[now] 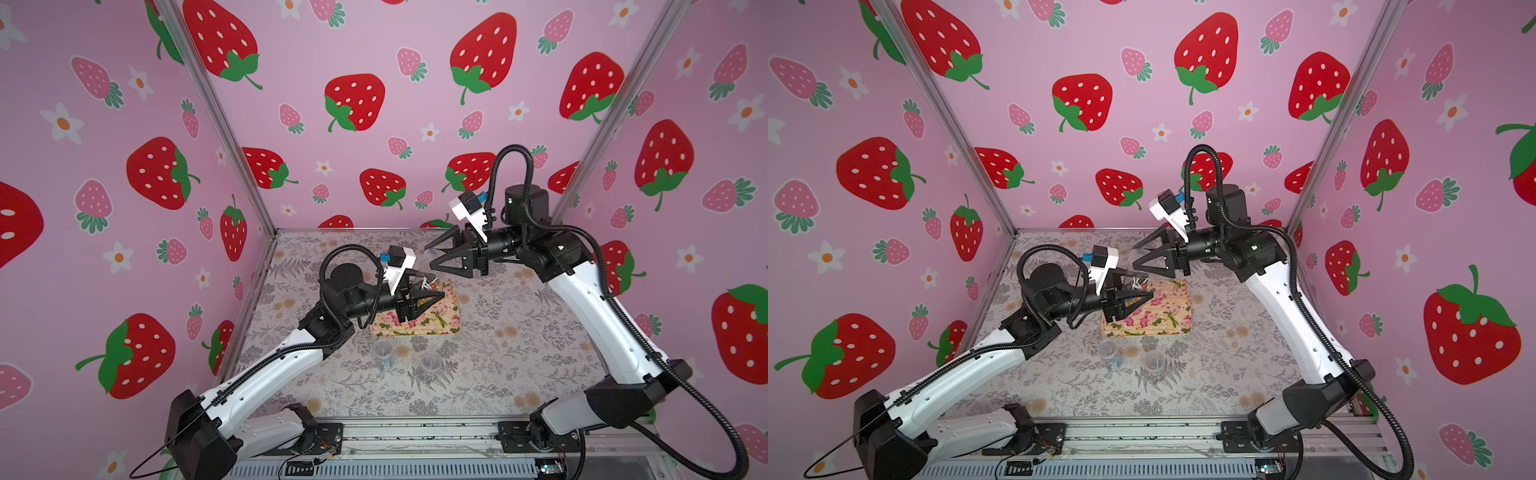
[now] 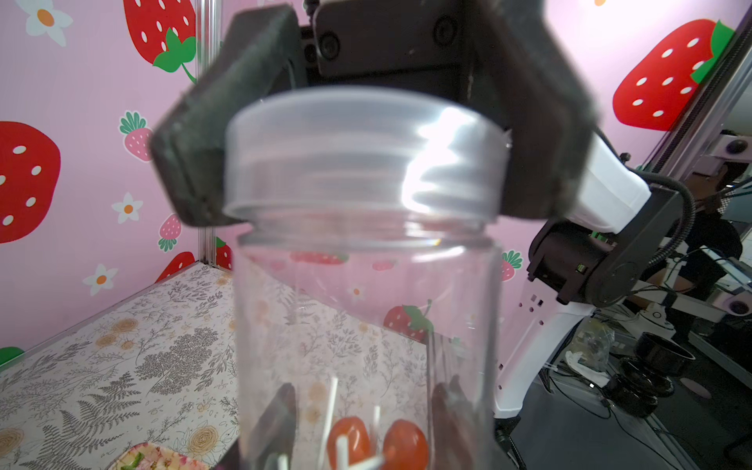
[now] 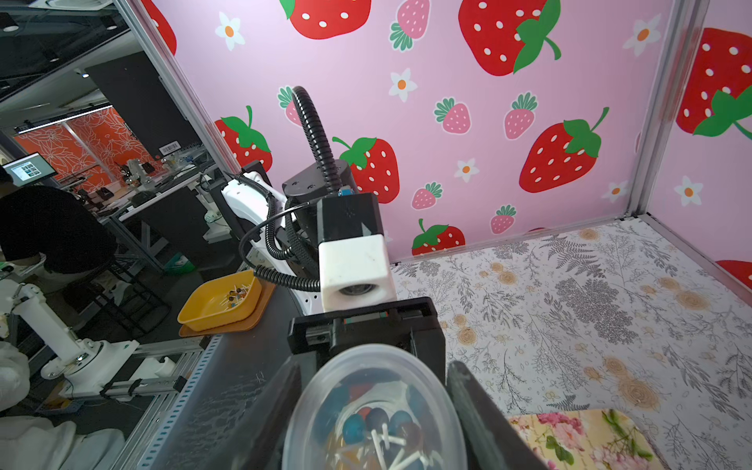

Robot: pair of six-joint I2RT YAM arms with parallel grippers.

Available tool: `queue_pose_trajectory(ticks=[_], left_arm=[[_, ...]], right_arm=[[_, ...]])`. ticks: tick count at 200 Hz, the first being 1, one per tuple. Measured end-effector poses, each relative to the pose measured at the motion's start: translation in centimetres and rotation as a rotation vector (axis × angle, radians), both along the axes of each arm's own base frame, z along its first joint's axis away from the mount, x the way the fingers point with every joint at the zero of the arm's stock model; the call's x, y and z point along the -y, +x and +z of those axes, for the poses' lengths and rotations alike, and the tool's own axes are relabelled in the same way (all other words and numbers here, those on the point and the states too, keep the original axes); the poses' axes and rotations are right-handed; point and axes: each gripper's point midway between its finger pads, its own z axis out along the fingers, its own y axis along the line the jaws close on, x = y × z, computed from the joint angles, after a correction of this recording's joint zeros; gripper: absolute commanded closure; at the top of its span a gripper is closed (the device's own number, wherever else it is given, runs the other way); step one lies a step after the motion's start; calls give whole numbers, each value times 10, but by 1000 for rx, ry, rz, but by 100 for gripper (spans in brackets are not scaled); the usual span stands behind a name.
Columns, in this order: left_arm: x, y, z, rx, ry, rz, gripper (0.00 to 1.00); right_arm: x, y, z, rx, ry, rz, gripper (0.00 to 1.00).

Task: Pour the candies out of the jar
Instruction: Unscrew the lid from the jar.

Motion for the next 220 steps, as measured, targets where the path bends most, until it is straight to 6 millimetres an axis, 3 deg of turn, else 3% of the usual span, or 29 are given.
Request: queue_pose_trajectory(ticks=[22, 42, 83, 131, 187, 220], left_arm=[[3, -4, -3, 0, 0, -11, 62], [9, -11, -16, -15, 19, -34, 62], [8, 2, -43, -11, 63, 67, 62], [4, 31, -45, 61, 64, 236, 62], [3, 53, -64, 84, 107, 331, 62], [2, 56, -63, 96, 109, 350, 62]], right_arm=[[0, 1, 1, 21, 7, -4, 14], [-2, 6, 2, 45, 11, -30, 3], [4, 31, 6, 50, -31, -245, 1], [29, 48, 12, -39, -77, -523, 3], [27, 61, -42, -206, -202, -634, 2], [20, 61, -52, -243, -225, -635, 2]])
